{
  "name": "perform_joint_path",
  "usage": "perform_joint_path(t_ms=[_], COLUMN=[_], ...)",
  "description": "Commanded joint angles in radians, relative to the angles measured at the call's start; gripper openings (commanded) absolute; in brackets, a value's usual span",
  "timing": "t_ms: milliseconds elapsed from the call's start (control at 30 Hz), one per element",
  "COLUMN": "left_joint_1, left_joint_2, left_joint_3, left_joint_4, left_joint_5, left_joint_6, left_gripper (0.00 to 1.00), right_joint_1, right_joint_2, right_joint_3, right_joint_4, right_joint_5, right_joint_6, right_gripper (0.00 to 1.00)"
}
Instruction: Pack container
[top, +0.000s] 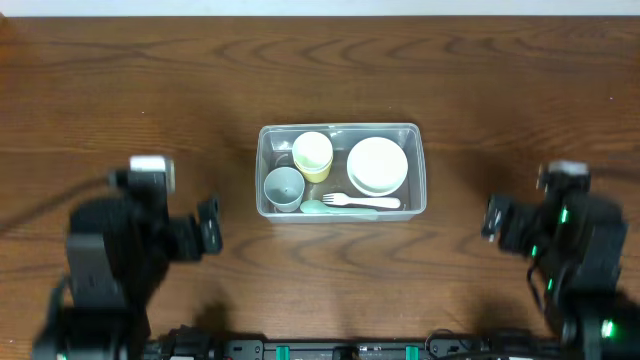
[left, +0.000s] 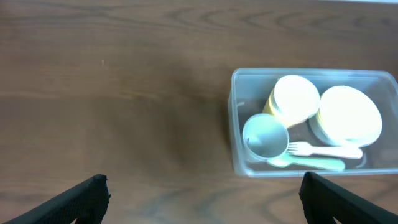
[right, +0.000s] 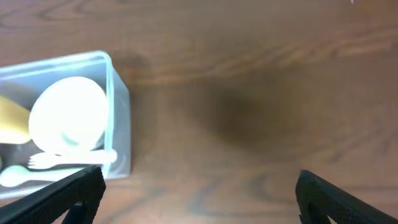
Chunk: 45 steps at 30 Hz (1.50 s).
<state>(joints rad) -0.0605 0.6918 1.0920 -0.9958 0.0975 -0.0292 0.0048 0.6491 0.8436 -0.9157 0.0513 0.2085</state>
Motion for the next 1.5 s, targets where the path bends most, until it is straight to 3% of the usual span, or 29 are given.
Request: perform_joint_path(t_ms=[0, 200, 900, 1067, 1467], left_joint_1=[0.004, 0.004, 0.004, 0.004, 0.004], left_joint_2=[-0.148, -0.278, -0.278, -0.278, -0.278], left_joint_3=[-0.115, -0.214, -0.214, -0.214, -0.214], left_joint_4=[0.015, 0.002, -0.058, -0.058, -0.058], left_joint_5=[-0.008, -0.008, -0.007, -0.007, -0.008], left_joint_6=[-0.034, -0.035, -0.035, -0.035, -0.035], left_gripper=[0.98, 0.98, 0.98, 0.98, 0.98], right_joint_1=[0.013, 0.013, 0.013, 0.016, 0.042], right_joint_2=[-0.141, -0.275, -0.277, -0.328, -0.644], right_joint_3=[-0.085, -0.121, -0.122, -0.187, -0.661], right_joint_4=[0.008, 0.023, -0.163, -0.016, 0.614], right_joint_5=[0.035, 0.027, 0.053, 0.006, -0.138], right_joint_6=[0.055, 0.103, 0.093, -0.023, -0.148], right_gripper=[0.99, 0.99, 0.99, 0.99, 0.99])
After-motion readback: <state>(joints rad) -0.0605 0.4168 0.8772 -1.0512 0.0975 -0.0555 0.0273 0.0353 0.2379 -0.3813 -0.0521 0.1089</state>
